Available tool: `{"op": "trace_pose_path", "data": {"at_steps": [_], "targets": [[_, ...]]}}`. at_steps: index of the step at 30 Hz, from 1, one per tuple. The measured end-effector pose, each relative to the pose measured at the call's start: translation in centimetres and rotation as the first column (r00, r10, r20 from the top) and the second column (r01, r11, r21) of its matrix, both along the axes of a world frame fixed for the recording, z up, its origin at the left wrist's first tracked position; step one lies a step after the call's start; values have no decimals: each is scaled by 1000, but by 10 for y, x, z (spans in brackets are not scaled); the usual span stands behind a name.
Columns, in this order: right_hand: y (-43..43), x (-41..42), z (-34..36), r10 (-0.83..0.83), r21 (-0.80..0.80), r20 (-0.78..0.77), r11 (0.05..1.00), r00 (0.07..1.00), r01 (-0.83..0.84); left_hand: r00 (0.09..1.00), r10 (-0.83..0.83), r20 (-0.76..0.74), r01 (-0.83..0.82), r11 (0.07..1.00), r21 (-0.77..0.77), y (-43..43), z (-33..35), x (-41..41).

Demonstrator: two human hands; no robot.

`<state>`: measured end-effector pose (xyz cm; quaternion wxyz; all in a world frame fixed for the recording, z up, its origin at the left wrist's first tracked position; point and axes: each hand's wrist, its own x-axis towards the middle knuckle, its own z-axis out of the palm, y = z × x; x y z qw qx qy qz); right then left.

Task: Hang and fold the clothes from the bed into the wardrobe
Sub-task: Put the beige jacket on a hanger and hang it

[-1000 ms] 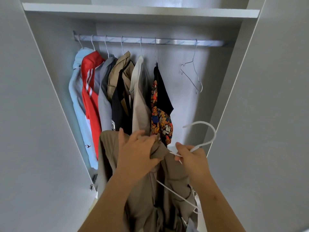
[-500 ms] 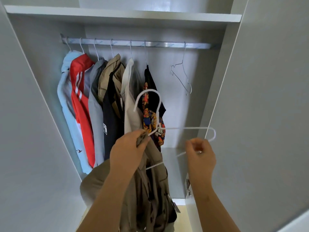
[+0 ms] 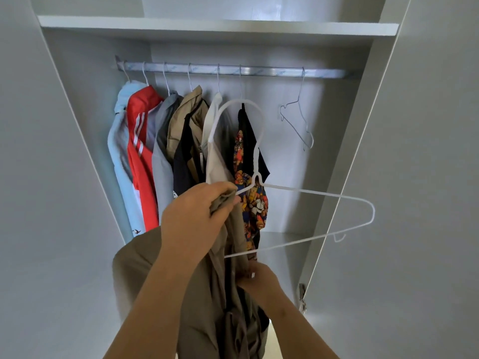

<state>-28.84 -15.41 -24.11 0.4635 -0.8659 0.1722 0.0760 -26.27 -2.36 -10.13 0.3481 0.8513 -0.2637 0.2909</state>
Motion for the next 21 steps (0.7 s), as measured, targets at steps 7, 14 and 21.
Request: {"op": "trace_pose_path", "data": {"at_steps": [7, 14, 21], "targets": [[-22, -2, -12, -282, -126, -48, 953, 958, 274, 996, 90, -15, -91, 995, -39, 36, -2, 9], [-48, -3, -20, -496, 15, 67, 868, 866, 496, 991, 52, -123, -49, 998, 28, 61, -8, 14], [-64, -5, -19, -647, 349, 12, 717, 762, 604, 944, -49, -327, 45, 999, -18, 74, -16, 17]]}}
